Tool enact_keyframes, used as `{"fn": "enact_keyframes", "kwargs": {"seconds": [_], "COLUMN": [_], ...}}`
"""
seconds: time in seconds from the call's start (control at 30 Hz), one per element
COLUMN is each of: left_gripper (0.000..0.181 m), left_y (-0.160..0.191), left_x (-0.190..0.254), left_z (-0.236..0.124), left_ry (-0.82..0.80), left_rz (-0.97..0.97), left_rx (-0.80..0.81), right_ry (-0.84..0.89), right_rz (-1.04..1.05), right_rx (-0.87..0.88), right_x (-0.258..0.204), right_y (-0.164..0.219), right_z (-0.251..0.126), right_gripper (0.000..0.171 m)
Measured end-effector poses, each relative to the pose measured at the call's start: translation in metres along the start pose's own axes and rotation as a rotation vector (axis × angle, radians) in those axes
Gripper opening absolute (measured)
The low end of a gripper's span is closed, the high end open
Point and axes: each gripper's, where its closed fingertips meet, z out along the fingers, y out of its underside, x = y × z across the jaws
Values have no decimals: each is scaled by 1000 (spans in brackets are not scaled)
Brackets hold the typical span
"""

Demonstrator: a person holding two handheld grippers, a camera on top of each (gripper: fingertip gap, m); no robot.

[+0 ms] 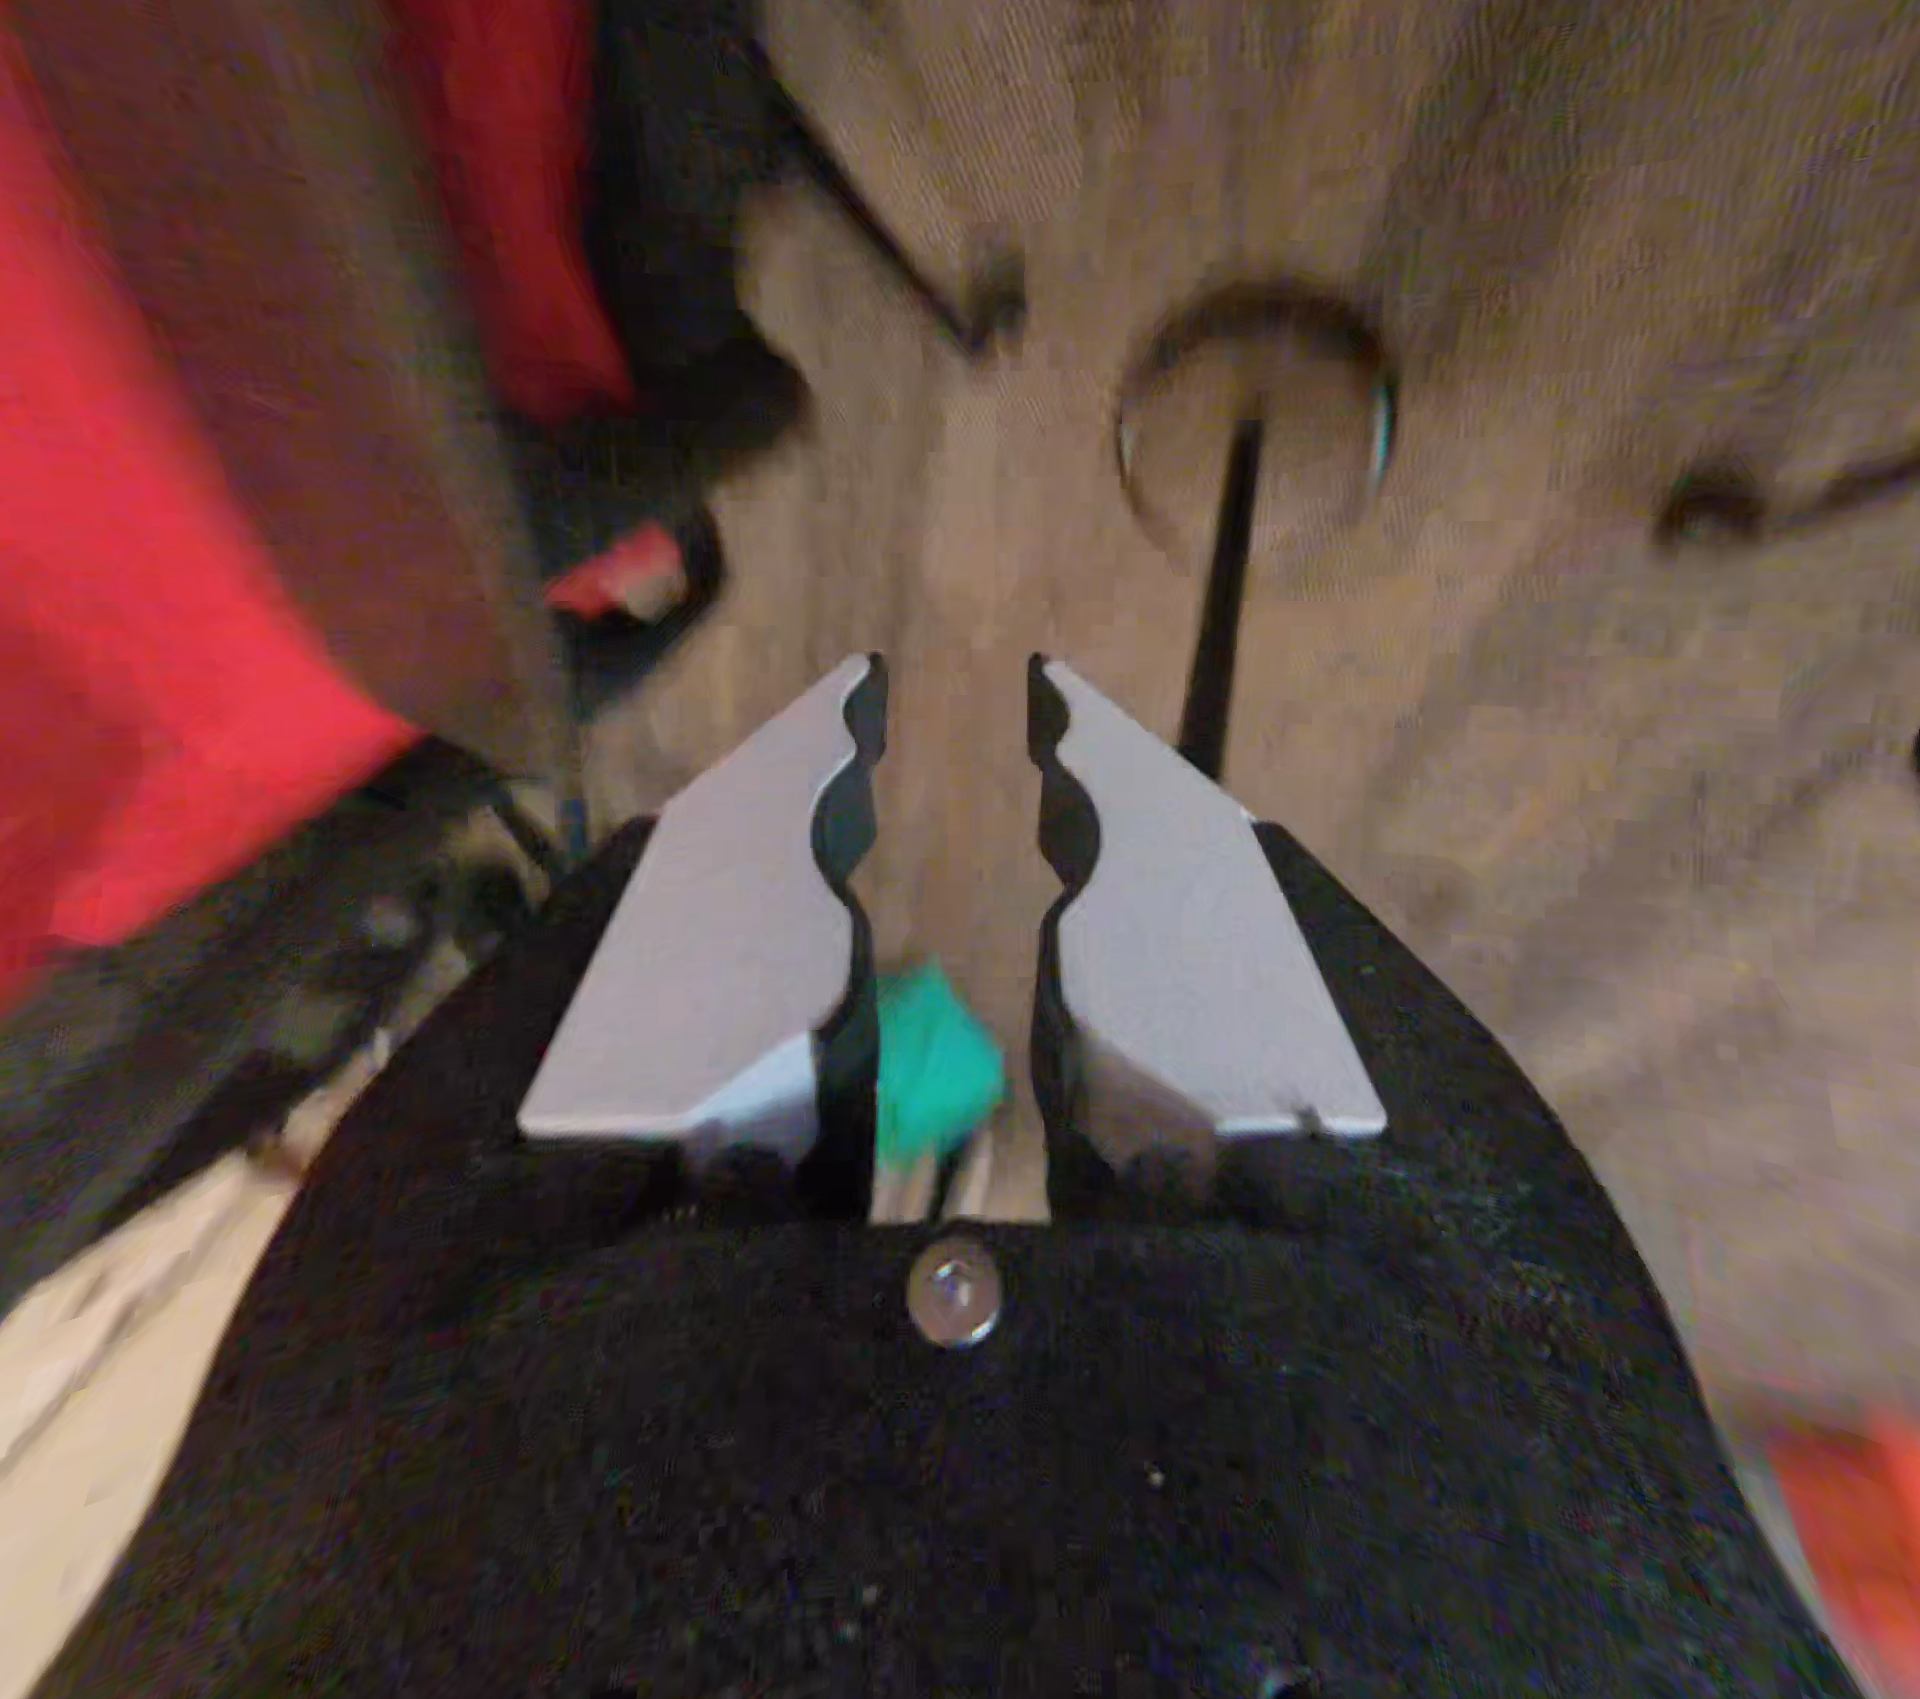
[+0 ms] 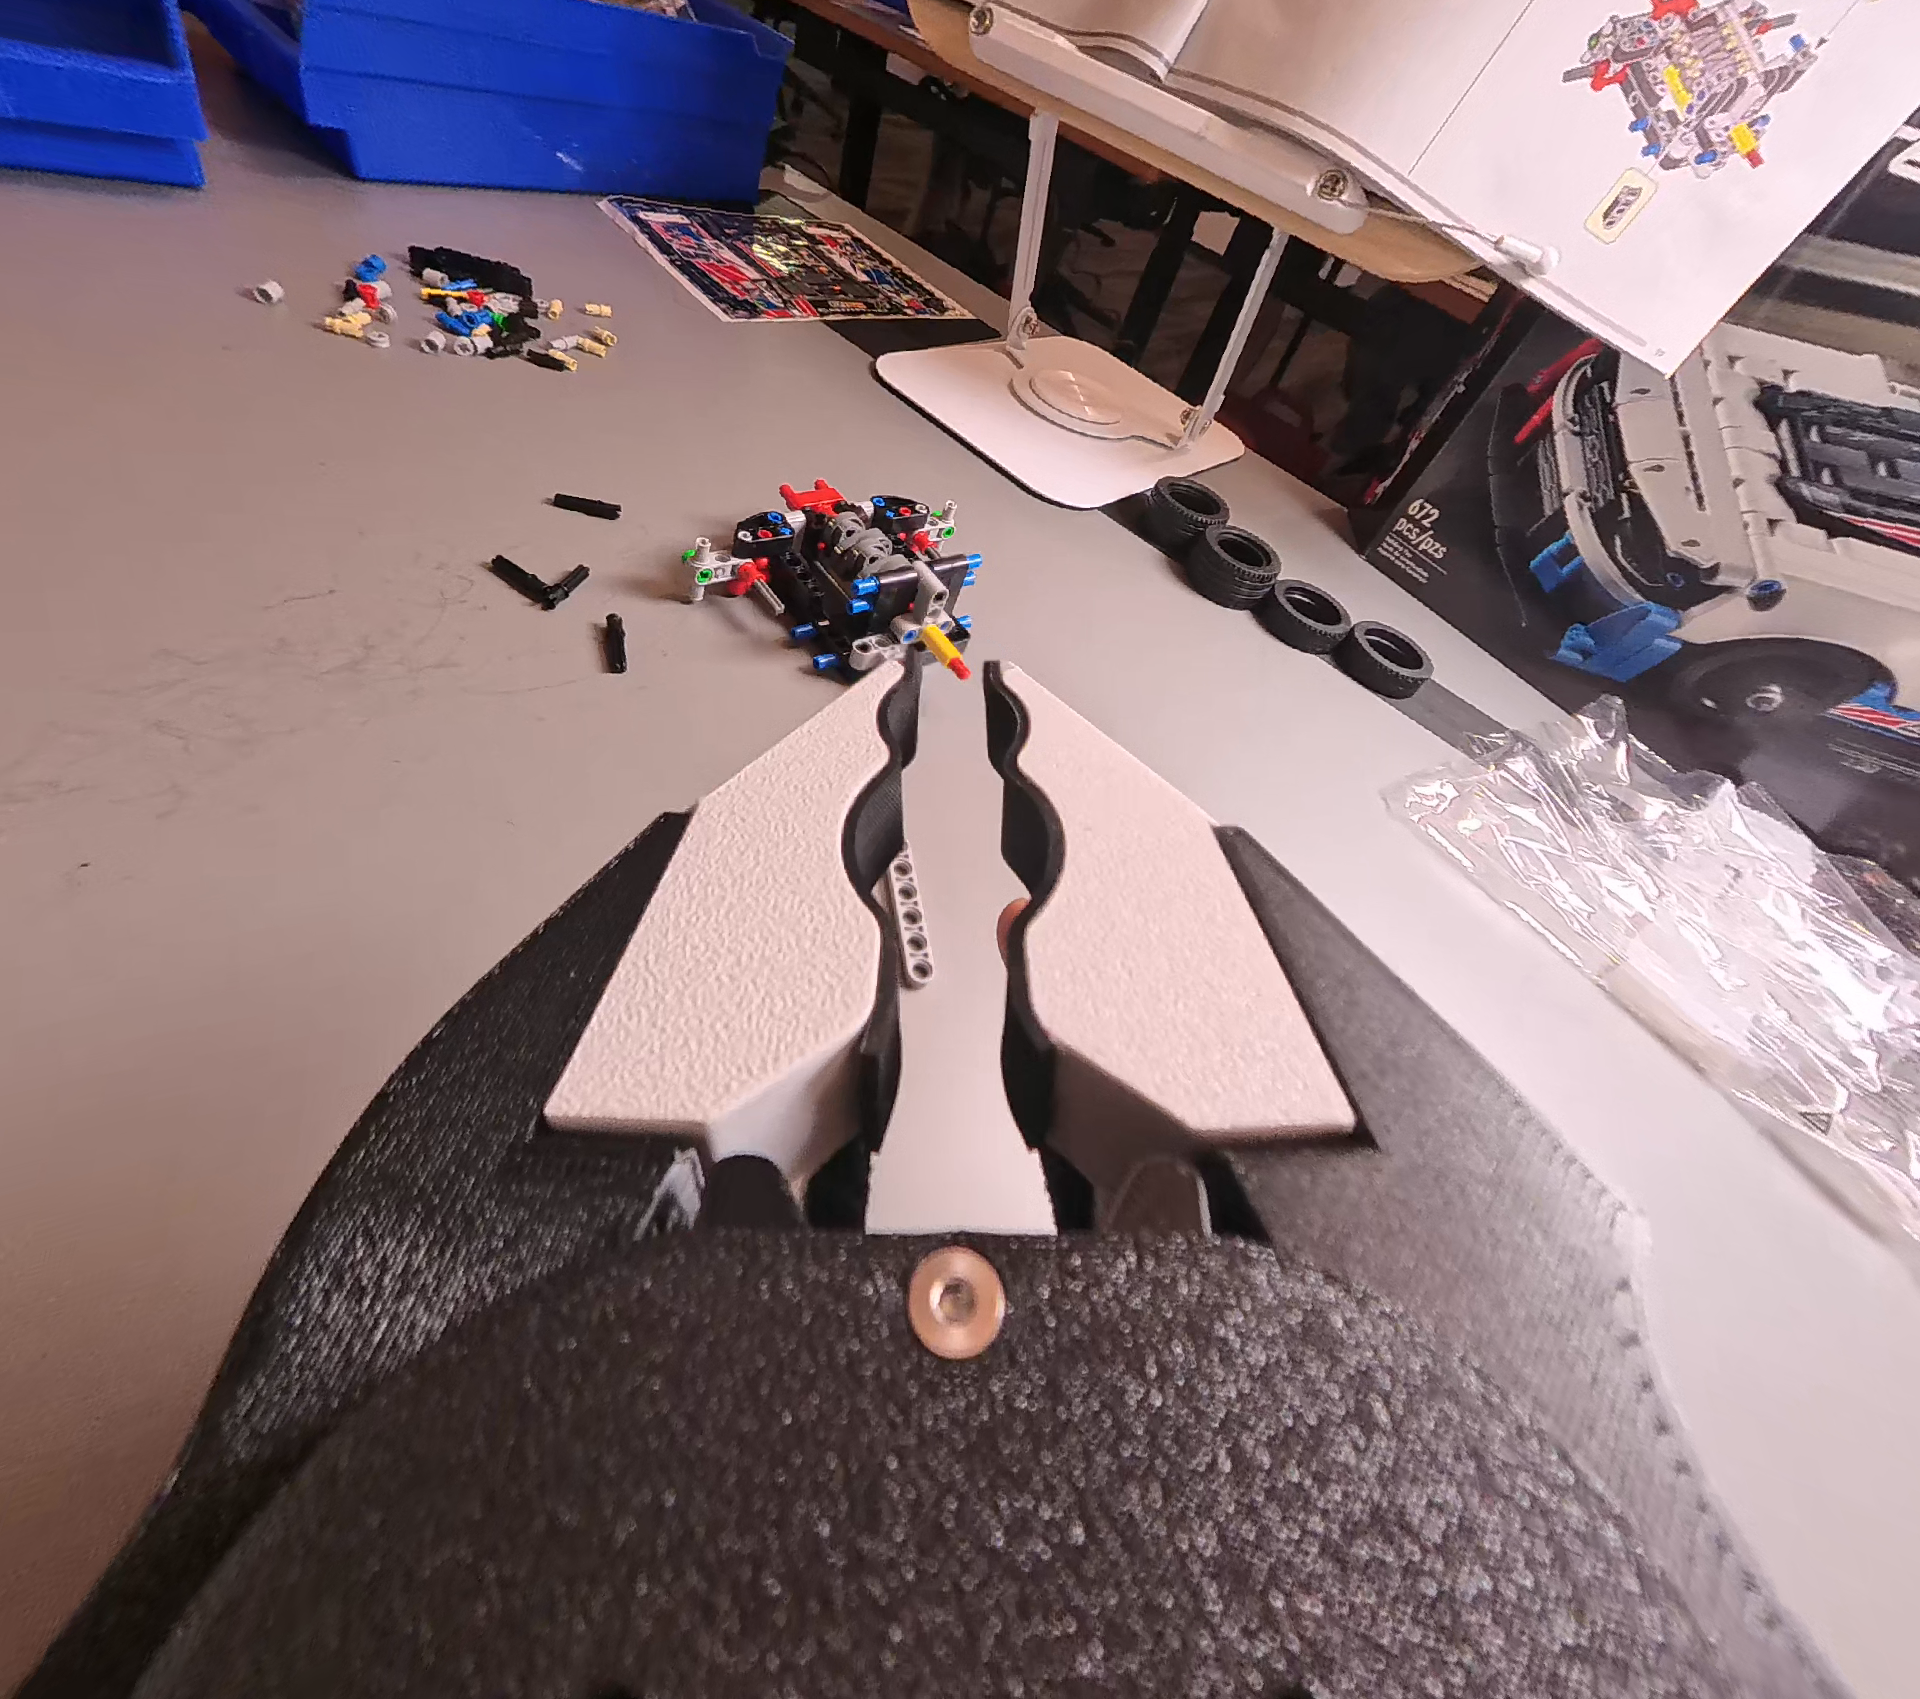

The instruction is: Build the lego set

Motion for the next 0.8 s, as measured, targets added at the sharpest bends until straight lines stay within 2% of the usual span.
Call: {"fn": "enact_keyframes", "kwargs": {"seconds": [0.03, 0.1, 0.13, 0.2, 0.27, 0.37, 0.5, 0.67, 0.8], "left_gripper": [24, 21, 24, 27, 26, 26, 36, 39, 39], "left_y": [-31, -95, -122, -159, -181, -206, -247, -306, -350], "left_x": [-9, 0, 20, 87, 160, 261, 356, 400, 402], "left_z": [-51, -162, -216, -305, -360, -401, -422, -442, -433], "left_ry": [-40, -111, -124, -87, -22, 172, 445, 569, 576], "left_rz": [-16, 32, 92, 273, 415, 544, 616, 535, 454], "left_rx": [193, 640, 866, 1255, 1520, 1731, 1819, 1914, 1853], "right_ry": [3, 4, 0, -12, -25, -40, -41, -34, -42], "right_rz": [9, 18, 20, 19, 10, 5, 11, 57, 102], "right_rx": [-1, -5, -6, -2, 3, 8, 29, 72, 75], "right_x": [0, 1, 1, -1, -4, -7, -7, -4, -3], "right_y": [2, 5, 6, 4, 1, -1, -5, -9, -4], "right_z": [0, 2, 4, 6, 8, 8, 5, -1, -2], "right_gripper": [9, 9, 9, 10, 10, 12, 14, 25, 36]}}
